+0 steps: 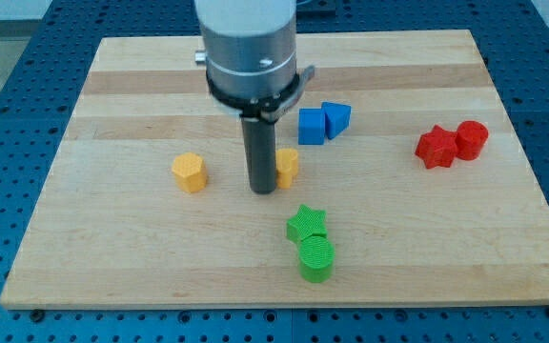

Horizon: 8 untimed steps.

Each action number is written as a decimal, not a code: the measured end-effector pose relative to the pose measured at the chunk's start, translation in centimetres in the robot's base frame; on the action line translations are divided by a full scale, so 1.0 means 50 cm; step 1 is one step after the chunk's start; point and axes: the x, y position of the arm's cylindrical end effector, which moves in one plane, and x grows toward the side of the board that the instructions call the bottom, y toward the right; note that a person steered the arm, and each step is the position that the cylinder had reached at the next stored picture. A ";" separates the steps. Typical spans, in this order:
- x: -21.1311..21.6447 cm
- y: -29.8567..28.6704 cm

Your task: Point your arm towards the bottom

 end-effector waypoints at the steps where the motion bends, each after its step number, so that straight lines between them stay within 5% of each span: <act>1: 0.007 0.000; 6: 0.090 0.487; 8: 0.269 0.449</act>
